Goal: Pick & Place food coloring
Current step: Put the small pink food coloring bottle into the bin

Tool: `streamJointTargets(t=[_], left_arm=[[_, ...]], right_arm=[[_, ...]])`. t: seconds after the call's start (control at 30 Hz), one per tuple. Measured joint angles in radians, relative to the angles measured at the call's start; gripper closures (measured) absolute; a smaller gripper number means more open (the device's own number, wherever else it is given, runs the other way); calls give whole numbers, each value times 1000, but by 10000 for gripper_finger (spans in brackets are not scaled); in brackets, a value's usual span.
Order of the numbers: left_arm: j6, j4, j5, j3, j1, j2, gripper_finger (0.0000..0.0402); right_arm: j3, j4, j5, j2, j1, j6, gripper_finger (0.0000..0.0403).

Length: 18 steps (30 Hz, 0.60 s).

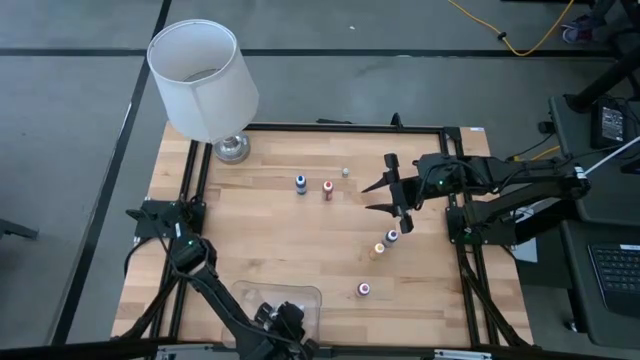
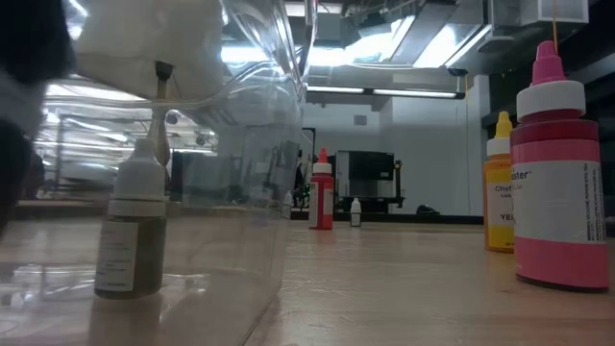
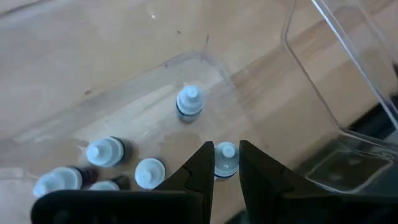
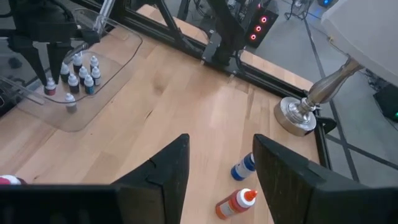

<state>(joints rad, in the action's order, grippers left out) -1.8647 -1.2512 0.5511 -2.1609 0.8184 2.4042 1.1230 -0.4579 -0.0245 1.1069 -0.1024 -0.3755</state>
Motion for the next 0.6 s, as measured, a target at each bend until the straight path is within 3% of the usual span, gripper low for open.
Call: streamJointTargets(t=[0.23,0.6], left_arm=[[74,6,9,11,-23,0,343],[42,95,35,74,-29,-1,343]], right_arm=[[0,6,0,0,0,-11,226],[-1,6,0,-1,0,-15,226]])
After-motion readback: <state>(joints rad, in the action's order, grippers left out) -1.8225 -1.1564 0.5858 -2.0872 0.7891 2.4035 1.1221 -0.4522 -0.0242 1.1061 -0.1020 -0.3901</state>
